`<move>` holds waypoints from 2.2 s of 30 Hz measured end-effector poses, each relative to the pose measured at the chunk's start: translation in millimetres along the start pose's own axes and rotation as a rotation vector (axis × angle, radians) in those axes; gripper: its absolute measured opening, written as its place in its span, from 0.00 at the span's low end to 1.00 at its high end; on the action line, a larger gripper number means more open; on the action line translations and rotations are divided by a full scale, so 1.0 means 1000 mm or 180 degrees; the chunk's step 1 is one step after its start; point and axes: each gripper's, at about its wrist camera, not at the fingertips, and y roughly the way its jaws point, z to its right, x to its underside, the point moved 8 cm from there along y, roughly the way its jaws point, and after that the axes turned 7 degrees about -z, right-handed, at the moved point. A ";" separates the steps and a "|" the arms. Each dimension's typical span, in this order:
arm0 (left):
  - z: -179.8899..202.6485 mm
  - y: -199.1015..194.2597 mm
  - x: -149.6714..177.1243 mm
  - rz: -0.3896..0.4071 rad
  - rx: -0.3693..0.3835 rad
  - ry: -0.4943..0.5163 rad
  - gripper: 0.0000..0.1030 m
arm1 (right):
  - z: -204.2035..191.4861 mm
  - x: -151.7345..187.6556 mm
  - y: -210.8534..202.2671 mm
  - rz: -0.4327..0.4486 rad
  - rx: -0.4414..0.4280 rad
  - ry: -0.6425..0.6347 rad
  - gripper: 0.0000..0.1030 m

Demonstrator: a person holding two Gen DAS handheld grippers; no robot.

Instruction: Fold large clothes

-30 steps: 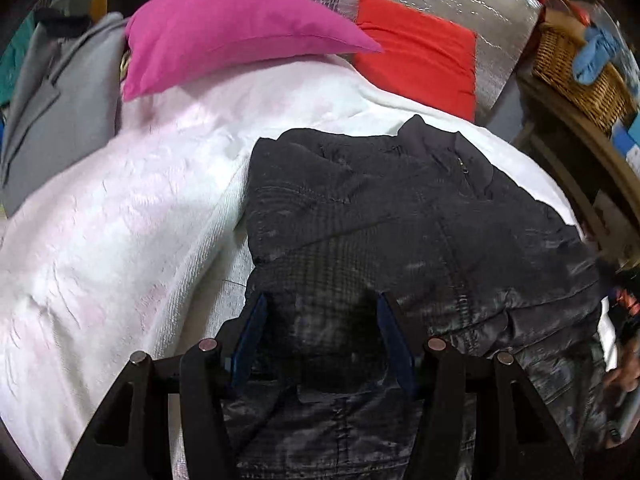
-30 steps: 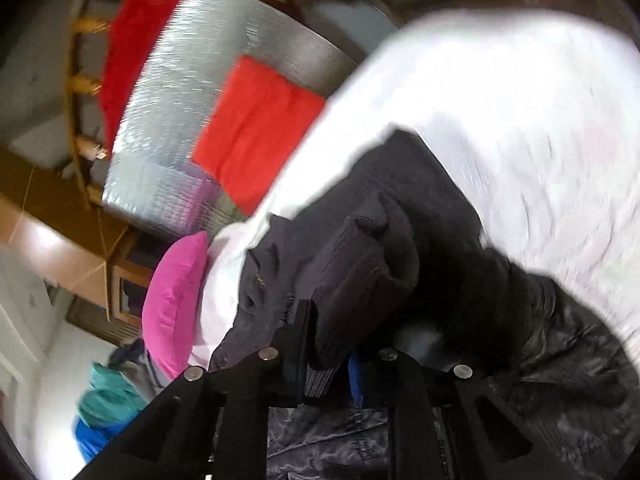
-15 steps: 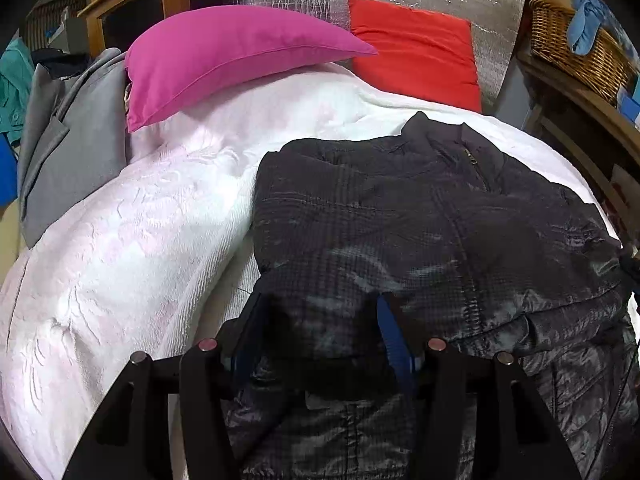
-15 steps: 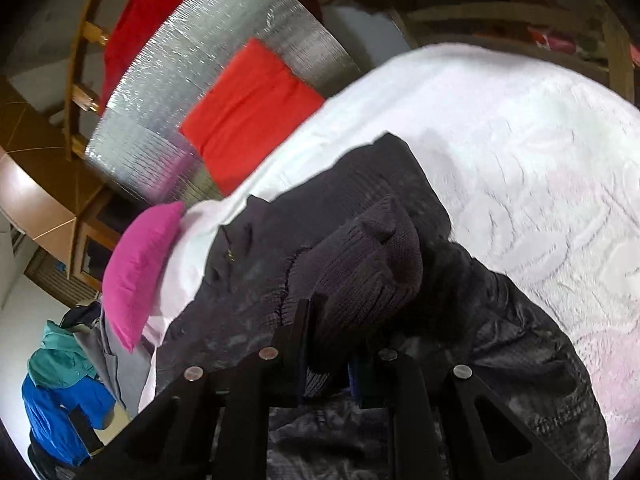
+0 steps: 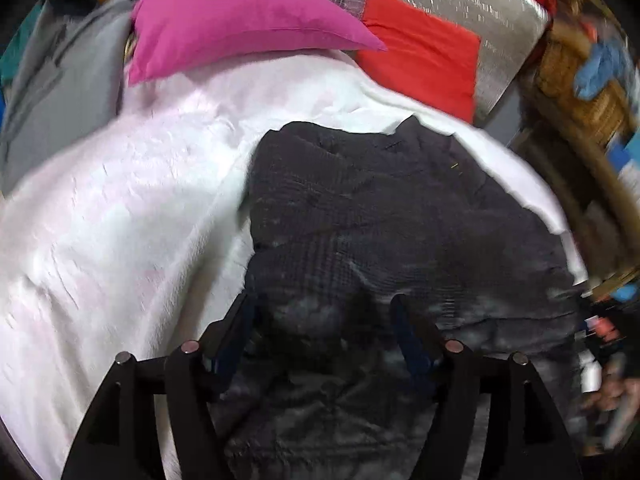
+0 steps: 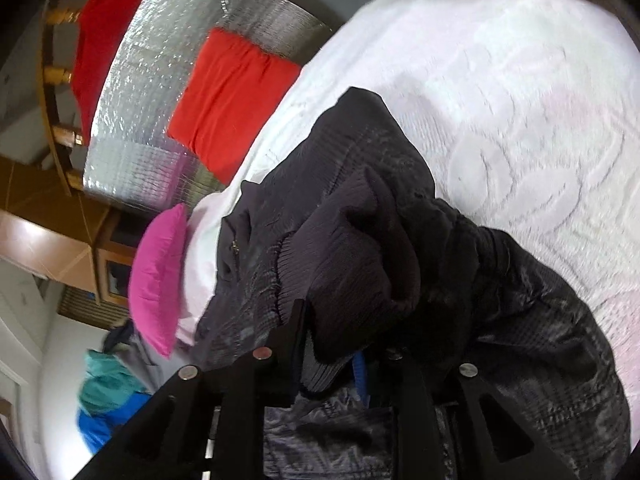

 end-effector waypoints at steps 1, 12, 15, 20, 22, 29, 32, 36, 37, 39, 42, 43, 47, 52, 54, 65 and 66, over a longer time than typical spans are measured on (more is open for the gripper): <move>-0.001 -0.003 0.002 -0.0019 0.0141 -0.0061 0.71 | -0.001 0.000 0.001 -0.0015 -0.0048 0.0032 0.37; -0.015 0.024 0.027 -0.0495 0.1055 -0.0828 0.71 | -0.006 -0.003 0.001 0.0134 -0.0267 0.0067 0.51; -0.013 0.025 0.026 -0.0436 0.1133 -0.0942 0.70 | 0.001 -0.004 0.012 0.0085 -0.0196 0.0129 0.36; -0.012 0.010 0.025 -0.0360 0.1284 -0.1084 0.70 | 0.000 -0.005 0.017 0.0078 -0.0102 0.0051 0.35; -0.010 0.002 0.024 -0.0305 0.1198 -0.1016 0.70 | 0.000 -0.005 0.019 0.0072 -0.0050 0.0037 0.34; -0.006 0.004 0.028 -0.0385 0.1118 -0.0933 0.71 | 0.005 -0.007 0.023 0.0043 -0.0021 0.0098 0.34; -0.004 0.011 0.026 -0.0394 0.1310 -0.1043 0.70 | 0.007 -0.006 0.023 0.0047 -0.0018 0.0082 0.34; -0.001 0.009 0.021 -0.0261 0.1418 -0.1042 0.69 | 0.006 -0.005 0.023 0.0077 -0.0006 0.0037 0.34; -0.003 0.011 0.020 -0.0246 0.1427 -0.1074 0.69 | 0.006 -0.004 0.022 0.0084 0.0002 0.0020 0.34; -0.005 0.015 0.019 -0.0243 0.1440 -0.1130 0.56 | 0.005 -0.004 0.021 0.0101 0.0010 -0.0001 0.28; -0.009 0.019 0.018 -0.0191 0.1430 -0.1163 0.23 | 0.005 -0.004 0.018 0.0154 0.0010 0.0002 0.20; -0.010 0.018 0.017 -0.0163 0.1439 -0.1170 0.19 | 0.002 -0.005 0.015 0.0192 -0.0001 -0.0018 0.19; -0.003 0.000 0.008 0.0090 0.1421 -0.0994 0.11 | -0.017 -0.004 0.000 0.0344 0.0004 -0.0236 0.17; 0.003 -0.020 0.003 0.0294 0.1313 -0.0730 0.10 | -0.044 0.001 -0.022 0.0575 0.0085 -0.0607 0.17; 0.000 -0.014 0.007 0.0202 0.1249 -0.0740 0.10 | -0.042 0.004 -0.020 0.0547 0.0189 -0.0634 0.17; -0.010 0.009 0.022 -0.0329 0.0849 -0.0600 0.30 | 0.006 -0.003 -0.007 -0.0118 0.0204 0.0141 0.23; -0.011 0.005 0.022 -0.0355 0.0809 -0.0547 0.34 | 0.006 -0.007 -0.017 -0.0066 0.0193 0.0131 0.23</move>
